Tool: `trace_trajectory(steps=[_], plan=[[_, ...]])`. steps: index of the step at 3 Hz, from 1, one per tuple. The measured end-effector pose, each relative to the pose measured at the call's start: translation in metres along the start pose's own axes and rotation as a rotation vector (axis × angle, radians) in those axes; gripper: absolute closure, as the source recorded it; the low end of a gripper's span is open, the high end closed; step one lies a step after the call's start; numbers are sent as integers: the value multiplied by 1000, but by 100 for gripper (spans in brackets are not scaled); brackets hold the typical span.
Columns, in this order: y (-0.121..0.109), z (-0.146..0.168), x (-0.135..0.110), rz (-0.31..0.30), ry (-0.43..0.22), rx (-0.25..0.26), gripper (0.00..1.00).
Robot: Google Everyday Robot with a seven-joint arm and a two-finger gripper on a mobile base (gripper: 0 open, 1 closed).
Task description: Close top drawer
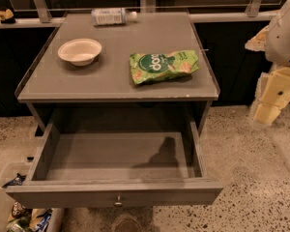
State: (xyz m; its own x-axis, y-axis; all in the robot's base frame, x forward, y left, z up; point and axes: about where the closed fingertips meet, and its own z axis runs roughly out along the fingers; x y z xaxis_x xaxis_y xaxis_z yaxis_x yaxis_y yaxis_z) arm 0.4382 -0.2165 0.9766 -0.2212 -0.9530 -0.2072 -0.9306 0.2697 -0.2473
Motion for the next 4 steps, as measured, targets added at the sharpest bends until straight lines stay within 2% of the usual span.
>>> trace_trajectory(steps=[1, 2, 3, 4], plan=[[4, -1, 1, -6, -4, 11, 0], [27, -4, 3, -39, -53, 36, 0], [70, 24, 32, -37, -143, 46, 0], [114, 85, 69, -2, -187, -10, 0]])
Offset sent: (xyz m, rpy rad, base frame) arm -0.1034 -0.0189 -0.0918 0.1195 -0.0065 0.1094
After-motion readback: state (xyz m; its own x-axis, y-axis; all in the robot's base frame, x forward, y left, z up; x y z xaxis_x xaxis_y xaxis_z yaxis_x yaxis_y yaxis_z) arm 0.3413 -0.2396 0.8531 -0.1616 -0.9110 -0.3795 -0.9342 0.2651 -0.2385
